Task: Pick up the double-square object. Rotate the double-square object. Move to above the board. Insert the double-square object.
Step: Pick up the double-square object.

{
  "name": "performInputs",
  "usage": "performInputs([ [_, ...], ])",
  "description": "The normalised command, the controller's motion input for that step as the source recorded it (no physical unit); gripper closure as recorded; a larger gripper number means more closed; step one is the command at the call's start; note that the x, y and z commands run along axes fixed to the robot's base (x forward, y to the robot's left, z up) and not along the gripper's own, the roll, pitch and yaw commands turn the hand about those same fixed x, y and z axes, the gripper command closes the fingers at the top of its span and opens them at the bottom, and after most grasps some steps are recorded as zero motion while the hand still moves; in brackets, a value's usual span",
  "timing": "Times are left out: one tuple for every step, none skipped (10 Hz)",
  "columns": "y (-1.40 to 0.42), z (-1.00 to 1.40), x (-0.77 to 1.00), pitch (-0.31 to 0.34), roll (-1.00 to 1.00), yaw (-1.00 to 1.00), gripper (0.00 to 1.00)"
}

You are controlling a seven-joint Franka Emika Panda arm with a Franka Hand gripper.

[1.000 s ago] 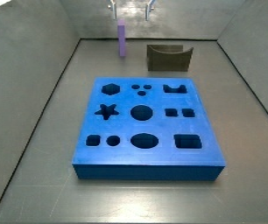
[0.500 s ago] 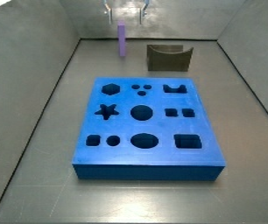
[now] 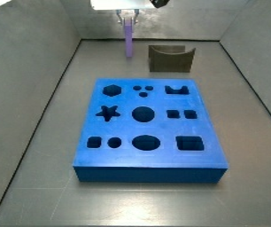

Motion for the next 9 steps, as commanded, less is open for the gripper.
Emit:
performInputs([
  [0.0, 0.0, 0.0, 0.0, 0.0, 0.0, 1.0],
  [0.0, 0.0, 0.0, 0.0, 0.0, 0.0, 1.0],
  [0.0, 0.0, 0.0, 0.0, 0.0, 0.0, 1.0],
  [0.0, 0.0, 0.0, 0.0, 0.0, 0.0, 1.0],
  [0.0, 0.0, 0.0, 0.0, 0.0, 0.0, 1.0],
  [0.0, 0.0, 0.0, 0.0, 0.0, 0.0, 1.0],
  [0.0, 0.0, 0.0, 0.0, 0.0, 0.0, 1.0],
  [0.0, 0.0, 0.0, 0.0, 0.0, 0.0, 1.0],
  [0.0, 0.0, 0.0, 0.0, 0.0, 0.0, 1.0],
])
